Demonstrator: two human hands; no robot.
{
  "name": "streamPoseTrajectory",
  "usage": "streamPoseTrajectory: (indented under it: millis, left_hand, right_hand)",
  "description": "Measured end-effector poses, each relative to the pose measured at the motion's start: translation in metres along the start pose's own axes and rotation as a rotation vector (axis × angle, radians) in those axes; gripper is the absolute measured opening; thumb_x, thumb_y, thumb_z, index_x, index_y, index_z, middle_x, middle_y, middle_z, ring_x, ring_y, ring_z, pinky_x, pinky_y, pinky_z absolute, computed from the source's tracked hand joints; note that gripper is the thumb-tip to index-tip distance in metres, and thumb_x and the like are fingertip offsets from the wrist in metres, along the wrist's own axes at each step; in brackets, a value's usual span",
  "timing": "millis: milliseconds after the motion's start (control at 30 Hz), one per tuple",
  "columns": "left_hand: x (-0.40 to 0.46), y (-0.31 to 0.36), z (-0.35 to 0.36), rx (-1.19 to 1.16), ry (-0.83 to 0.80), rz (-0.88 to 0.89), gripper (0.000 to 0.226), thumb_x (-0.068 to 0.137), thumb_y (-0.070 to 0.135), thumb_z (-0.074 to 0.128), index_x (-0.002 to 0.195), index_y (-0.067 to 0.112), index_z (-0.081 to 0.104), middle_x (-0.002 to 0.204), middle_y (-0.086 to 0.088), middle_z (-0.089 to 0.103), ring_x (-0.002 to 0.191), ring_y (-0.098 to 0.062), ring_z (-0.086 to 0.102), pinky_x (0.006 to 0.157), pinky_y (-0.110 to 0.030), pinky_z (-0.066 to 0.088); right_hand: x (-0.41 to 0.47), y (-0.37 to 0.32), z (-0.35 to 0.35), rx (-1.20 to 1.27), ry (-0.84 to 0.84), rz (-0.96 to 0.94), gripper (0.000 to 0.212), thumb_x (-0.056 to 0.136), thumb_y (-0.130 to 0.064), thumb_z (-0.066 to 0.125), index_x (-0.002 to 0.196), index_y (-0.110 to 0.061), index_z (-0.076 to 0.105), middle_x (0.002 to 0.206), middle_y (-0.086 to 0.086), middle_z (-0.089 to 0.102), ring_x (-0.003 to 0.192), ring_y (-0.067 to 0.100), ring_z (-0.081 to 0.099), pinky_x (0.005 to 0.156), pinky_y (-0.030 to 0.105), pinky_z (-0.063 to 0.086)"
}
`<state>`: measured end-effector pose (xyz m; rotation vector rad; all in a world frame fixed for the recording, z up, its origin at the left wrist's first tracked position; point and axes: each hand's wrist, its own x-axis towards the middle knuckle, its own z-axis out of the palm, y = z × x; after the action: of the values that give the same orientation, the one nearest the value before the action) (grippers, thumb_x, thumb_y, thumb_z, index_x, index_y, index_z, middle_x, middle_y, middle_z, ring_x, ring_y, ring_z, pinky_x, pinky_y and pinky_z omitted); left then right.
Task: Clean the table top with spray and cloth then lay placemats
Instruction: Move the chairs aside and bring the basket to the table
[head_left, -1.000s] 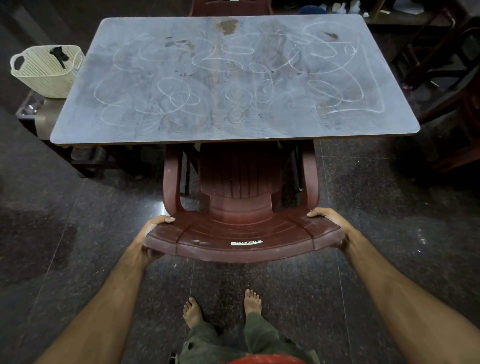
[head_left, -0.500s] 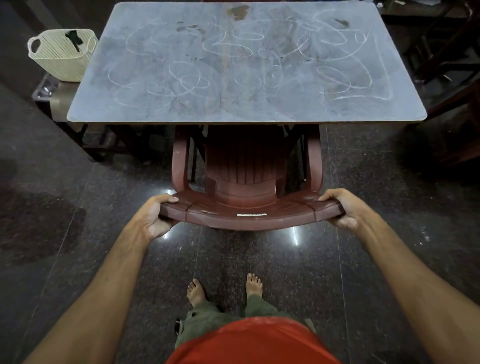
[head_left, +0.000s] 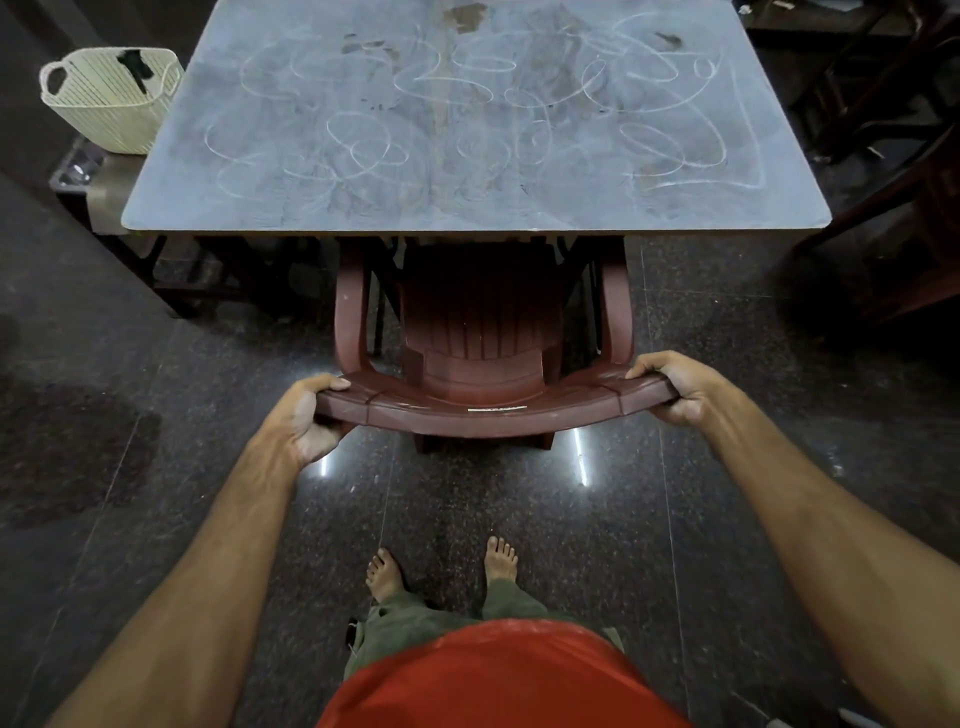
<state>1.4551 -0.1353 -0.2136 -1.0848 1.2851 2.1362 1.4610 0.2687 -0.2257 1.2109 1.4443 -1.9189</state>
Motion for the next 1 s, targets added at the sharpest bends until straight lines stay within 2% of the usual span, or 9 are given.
streamPoseTrajectory:
  millis: [100,233,433,567,633,700,800,900,1000]
  left_hand:
    - [0.001,0.005,-0.004,0.01,0.003,0.005,0.014,0.091,-0.001,0.044,0.092,-0.002,0.058,0.066,-0.011,0.072,0.057,-0.018,0.072,0.05,-0.026,0.057]
    - [0.003,0.008,-0.008,0.022,0.005,0.008,0.014,0.09,0.0,0.044,0.093,-0.003,0.058,0.068,-0.012,0.072,0.059,-0.019,0.072,0.053,-0.027,0.059]
    - [0.007,0.007,-0.011,0.061,0.031,0.024,0.013,0.091,0.003,0.048,0.084,0.004,0.058,0.069,-0.009,0.07,0.074,-0.019,0.065,0.059,-0.028,0.061]
    - [0.008,0.005,-0.011,0.213,0.052,0.047,0.008,0.092,0.01,0.05,0.089,0.006,0.057,0.089,-0.013,0.062,0.082,-0.023,0.061,0.074,-0.039,0.057]
    - [0.008,0.007,-0.011,0.389,0.134,0.075,0.009,0.093,0.017,0.053,0.091,0.01,0.057,0.09,-0.015,0.062,0.08,-0.027,0.063,0.072,-0.042,0.055]
    - [0.009,0.011,-0.012,0.655,0.22,0.141,0.017,0.095,0.029,0.054,0.094,0.013,0.06,0.094,-0.015,0.065,0.081,-0.027,0.064,0.071,-0.037,0.052]
    - [0.012,0.014,-0.016,1.058,0.299,0.356,0.039,0.098,0.04,0.051,0.121,0.01,0.063,0.126,-0.015,0.063,0.11,-0.03,0.06,0.09,-0.038,0.045]
    - [0.001,0.014,-0.009,1.183,0.284,0.515,0.056,0.101,0.038,0.05,0.147,0.007,0.043,0.151,-0.013,0.045,0.137,-0.031,0.043,0.112,-0.038,0.031]
    - [-0.008,0.018,-0.001,1.226,0.229,0.675,0.05,0.102,0.031,0.05,0.143,0.003,0.044,0.148,-0.014,0.047,0.135,-0.028,0.044,0.106,-0.033,0.032]
  right_hand:
    - [-0.003,0.01,0.003,0.01,-0.026,-0.011,0.054,0.061,0.006,0.058,0.115,0.003,0.058,0.109,0.019,0.066,0.082,0.023,0.07,0.059,0.028,0.059]
    - [-0.004,0.011,0.007,0.03,-0.056,-0.018,0.022,0.081,0.009,0.051,0.099,0.003,0.06,0.085,0.015,0.07,0.065,0.02,0.072,0.051,0.027,0.056]
    - [0.004,0.011,0.005,0.034,-0.03,-0.021,0.05,0.069,0.009,0.057,0.118,0.003,0.058,0.114,0.018,0.064,0.091,0.023,0.067,0.068,0.03,0.062]
    - [0.005,0.013,0.006,-0.073,-0.006,-0.049,0.029,0.073,-0.001,0.059,0.102,-0.004,0.062,0.087,0.01,0.069,0.07,0.019,0.067,0.063,0.028,0.06]
    - [0.004,0.011,0.008,-0.248,0.089,-0.099,0.014,0.08,-0.013,0.062,0.092,-0.006,0.066,0.076,0.008,0.068,0.067,0.02,0.065,0.066,0.035,0.06]
    - [0.003,0.006,0.008,-0.549,0.231,-0.226,0.022,0.082,-0.025,0.065,0.088,-0.004,0.069,0.078,0.01,0.066,0.075,0.026,0.064,0.074,0.038,0.056]
    - [-0.008,-0.001,0.017,-1.035,0.414,-0.451,0.027,0.09,-0.032,0.063,0.097,-0.006,0.064,0.088,0.012,0.059,0.089,0.031,0.059,0.073,0.035,0.043]
    - [-0.011,-0.002,0.042,-1.252,0.466,-0.618,0.045,0.091,-0.044,0.062,0.113,-0.006,0.062,0.117,0.013,0.063,0.108,0.035,0.06,0.089,0.044,0.047]
    - [-0.01,0.001,0.08,-1.361,0.412,-0.751,0.05,0.092,-0.051,0.056,0.118,-0.008,0.061,0.125,0.009,0.059,0.118,0.032,0.056,0.1,0.052,0.041]
